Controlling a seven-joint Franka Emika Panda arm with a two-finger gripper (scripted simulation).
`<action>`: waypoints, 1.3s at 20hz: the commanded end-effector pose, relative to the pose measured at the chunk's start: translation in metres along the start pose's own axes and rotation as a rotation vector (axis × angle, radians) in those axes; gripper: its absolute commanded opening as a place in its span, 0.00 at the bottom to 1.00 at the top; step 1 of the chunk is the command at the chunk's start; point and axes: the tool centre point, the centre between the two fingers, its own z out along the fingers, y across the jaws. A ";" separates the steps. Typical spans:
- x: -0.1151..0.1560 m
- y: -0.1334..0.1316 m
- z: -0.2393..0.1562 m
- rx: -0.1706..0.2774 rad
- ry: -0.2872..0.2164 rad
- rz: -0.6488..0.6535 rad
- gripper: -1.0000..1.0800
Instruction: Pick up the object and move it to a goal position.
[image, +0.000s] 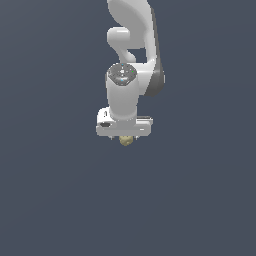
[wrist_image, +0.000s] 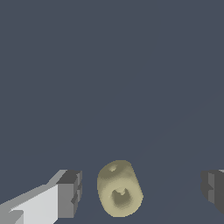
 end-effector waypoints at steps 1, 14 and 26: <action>0.000 0.000 0.000 0.000 0.000 0.000 0.96; 0.006 0.020 -0.011 -0.013 0.012 0.005 0.96; -0.015 0.013 0.014 -0.008 0.016 -0.105 0.96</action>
